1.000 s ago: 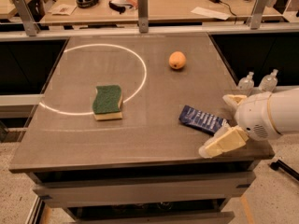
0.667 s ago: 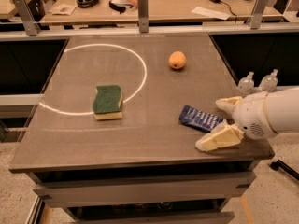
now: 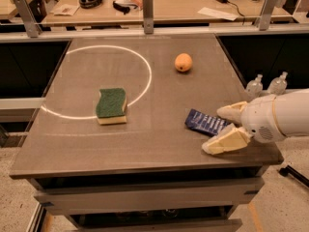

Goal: Move rxbar blueberry near sponge

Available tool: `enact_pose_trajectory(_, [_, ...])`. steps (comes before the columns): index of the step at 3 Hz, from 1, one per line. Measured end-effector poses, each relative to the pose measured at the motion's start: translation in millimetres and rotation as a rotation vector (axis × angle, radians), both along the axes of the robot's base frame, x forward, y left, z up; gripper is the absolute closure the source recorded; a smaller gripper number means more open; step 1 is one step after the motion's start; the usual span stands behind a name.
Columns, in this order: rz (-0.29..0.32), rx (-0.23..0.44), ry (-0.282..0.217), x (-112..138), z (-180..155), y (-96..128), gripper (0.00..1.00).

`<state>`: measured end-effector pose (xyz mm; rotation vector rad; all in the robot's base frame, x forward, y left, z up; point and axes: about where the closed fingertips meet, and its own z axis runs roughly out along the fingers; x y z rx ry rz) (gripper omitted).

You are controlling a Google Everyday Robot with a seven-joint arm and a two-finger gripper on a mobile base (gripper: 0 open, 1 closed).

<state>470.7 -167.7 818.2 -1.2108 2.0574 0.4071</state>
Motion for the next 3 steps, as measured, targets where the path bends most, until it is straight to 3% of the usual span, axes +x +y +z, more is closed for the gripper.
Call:
enact_pose_trajectory(1, [0.0,0.0,0.0,0.0,3.0,0.0,0.87])
enact_pose_trajectory(2, [0.001,0.0,0.0,0.0,4.2,0.1,1.0])
enact_pose_trajectory(3, [0.024,-0.004,-0.01,0.2,3.0,2.4,1.0])
